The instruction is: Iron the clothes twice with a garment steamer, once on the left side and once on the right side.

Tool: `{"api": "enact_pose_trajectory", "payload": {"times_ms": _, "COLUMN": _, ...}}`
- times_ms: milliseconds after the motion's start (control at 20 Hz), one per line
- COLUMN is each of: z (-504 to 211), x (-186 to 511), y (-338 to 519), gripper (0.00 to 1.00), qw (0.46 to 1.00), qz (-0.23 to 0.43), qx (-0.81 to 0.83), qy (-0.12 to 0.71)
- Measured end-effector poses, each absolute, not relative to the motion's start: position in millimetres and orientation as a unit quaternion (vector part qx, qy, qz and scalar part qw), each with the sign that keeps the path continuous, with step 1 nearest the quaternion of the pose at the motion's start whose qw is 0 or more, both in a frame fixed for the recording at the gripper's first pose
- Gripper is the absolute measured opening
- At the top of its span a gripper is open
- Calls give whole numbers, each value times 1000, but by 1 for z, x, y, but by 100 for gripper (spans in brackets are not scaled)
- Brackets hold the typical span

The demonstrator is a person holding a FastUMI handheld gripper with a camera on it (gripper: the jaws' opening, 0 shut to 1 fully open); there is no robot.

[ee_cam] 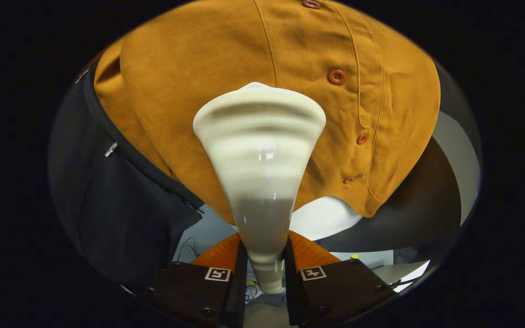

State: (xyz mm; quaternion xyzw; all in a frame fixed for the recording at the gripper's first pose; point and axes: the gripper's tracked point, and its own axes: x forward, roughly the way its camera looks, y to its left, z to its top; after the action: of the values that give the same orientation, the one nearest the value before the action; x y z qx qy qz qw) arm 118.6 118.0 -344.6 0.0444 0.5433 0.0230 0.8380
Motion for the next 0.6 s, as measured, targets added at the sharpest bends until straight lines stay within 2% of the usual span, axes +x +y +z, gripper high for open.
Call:
{"api": "enact_pose_trajectory", "payload": {"times_ms": 250, "z": -343, "x": 111, "y": 114, "gripper": 40, "qw": 835, "qz": 37, "qx": 36, "qy": 548}}
{"api": "enact_pose_trajectory", "payload": {"times_ms": 600, "z": -258, "x": 146, "y": 90, "gripper": 40, "qw": 896, "qz": 57, "qx": 31, "qy": 439}}
